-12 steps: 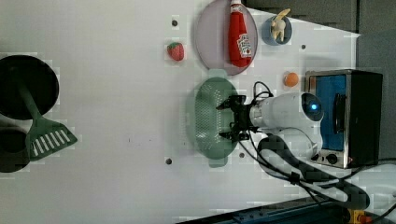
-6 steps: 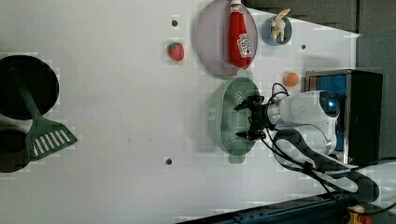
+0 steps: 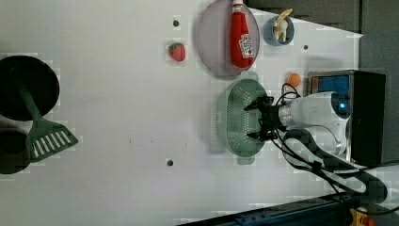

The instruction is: Drag strainer left to right.

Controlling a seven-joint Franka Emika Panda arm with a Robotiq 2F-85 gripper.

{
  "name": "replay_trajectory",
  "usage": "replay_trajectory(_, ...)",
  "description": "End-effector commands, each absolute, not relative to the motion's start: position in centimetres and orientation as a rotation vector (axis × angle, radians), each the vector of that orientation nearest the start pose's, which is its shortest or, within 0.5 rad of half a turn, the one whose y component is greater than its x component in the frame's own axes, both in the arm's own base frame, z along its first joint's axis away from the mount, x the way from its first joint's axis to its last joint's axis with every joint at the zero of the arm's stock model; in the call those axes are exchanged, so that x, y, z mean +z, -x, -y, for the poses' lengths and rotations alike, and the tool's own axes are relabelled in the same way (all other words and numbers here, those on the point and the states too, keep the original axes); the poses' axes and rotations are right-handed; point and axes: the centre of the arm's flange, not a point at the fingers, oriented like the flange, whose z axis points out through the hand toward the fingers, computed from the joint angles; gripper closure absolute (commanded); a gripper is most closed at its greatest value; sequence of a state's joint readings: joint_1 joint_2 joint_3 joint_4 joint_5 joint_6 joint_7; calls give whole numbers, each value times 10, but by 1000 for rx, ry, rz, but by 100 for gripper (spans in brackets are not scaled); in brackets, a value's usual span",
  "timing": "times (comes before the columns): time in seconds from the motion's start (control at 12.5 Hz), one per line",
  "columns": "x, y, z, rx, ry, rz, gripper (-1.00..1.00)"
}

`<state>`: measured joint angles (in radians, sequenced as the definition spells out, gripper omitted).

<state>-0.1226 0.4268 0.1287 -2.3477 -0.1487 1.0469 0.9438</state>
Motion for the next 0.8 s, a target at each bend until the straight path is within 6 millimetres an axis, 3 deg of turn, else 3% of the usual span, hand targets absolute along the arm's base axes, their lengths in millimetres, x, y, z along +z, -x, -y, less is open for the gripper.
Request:
replay_trajectory(0.08, 147, -495, 38, 99, 2309, -2315, -100)
replay_trajectory(0.48, 148, -493, 79, 63, 2313, -2324, -100)
replay_trajectory(0.8, 149, -491, 89, 60, 2360, -2282, -100)
